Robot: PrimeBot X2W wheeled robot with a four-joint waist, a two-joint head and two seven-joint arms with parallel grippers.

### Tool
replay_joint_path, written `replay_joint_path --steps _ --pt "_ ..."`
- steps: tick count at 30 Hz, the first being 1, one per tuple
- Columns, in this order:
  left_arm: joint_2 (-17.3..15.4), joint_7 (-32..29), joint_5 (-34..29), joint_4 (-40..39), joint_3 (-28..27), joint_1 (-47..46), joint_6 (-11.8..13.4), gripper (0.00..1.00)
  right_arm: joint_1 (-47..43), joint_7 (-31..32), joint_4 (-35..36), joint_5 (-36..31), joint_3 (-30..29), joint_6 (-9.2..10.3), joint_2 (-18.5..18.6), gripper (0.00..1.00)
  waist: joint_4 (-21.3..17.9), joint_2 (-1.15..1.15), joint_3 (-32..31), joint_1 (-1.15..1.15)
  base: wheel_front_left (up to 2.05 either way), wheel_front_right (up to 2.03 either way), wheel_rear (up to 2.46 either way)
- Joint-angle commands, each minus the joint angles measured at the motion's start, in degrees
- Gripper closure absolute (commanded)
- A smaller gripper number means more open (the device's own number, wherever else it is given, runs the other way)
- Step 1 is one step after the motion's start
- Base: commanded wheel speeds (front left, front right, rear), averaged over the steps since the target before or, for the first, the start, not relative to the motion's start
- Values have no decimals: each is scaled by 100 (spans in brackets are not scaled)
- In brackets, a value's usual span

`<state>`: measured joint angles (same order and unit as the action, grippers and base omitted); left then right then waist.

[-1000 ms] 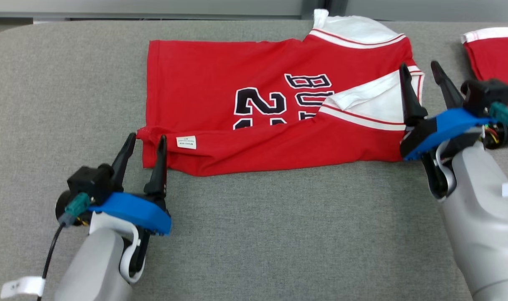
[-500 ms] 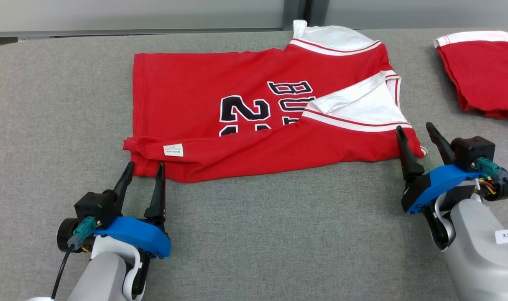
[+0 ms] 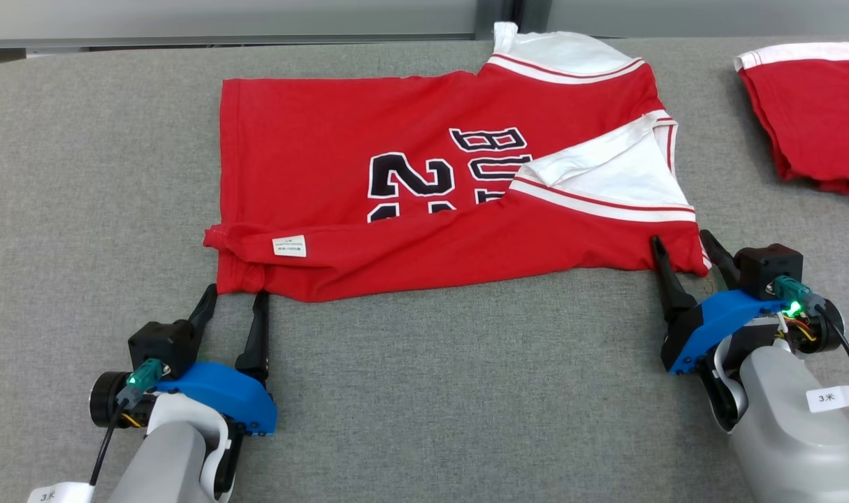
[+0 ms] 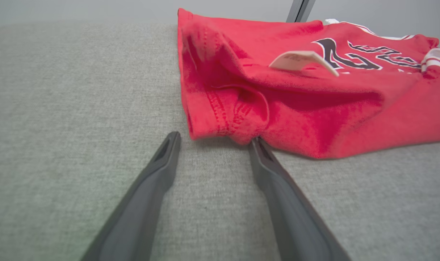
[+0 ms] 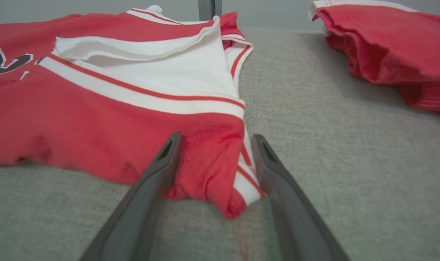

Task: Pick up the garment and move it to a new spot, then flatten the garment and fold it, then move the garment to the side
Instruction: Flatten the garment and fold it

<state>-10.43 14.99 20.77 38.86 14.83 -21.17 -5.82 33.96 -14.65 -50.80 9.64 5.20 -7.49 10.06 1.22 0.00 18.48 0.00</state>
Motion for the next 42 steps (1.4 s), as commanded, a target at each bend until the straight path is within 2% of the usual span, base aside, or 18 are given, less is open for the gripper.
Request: replay_joint_path --steps 1,2,3,4,5,6,7,8,13,22,32,42 --pt "15 26 30 50 -29 -80 -21 0 54 16 -56 -10 4 -1 -15 0 -1 0 7 0 0 0 0" --pt "29 25 33 107 -23 -124 -35 0 56 23 -100 6 5 -1 -38 14 -4 0 12 0 0 0 0" --pt "48 20 49 149 -15 -168 -60 0 58 25 -128 17 11 -1 -51 59 -8 0 17 0 0 0 0" --pt "71 20 78 189 -31 -210 -76 0 68 23 -157 23 14 -1 -61 82 -10 0 17 0 0 0 0" --pt "79 20 109 255 -42 -248 -84 0 80 20 -179 31 21 -1 -76 100 -12 0 18 0 0 0 0" --pt "68 20 106 317 -12 -288 -105 37 96 16 -195 47 26 -1 -93 100 -14 0 15 0 0 0 0" --pt "74 20 114 332 -1 -346 -123 57 116 14 -210 56 32 -1 -103 100 -18 0 15 0 0 0 0" --pt "90 20 131 353 3 -379 -128 100 130 10 -226 60 32 0 -106 100 -21 0 11 0 0 0 0" --pt "59 21 110 290 -6 -378 -158 100 129 -26 -226 134 21 0 -104 100 -25 0 -52 0 0 0 0" --pt "24 22 69 -149 -89 333 -161 100 -405 -56 183 397 -39 0 29 100 59 0 -517 0 0 0 0" --pt "70 22 87 -854 -314 1602 -109 100 -2203 45 1594 699 -253 0 -14 100 184 0 -1129 0 0 0 0" --pt "80 22 154 -1150 -385 2261 -50 100 -3840 951 3443 597 -729 0 -474 100 159 0 -1233 0 0 0 0"
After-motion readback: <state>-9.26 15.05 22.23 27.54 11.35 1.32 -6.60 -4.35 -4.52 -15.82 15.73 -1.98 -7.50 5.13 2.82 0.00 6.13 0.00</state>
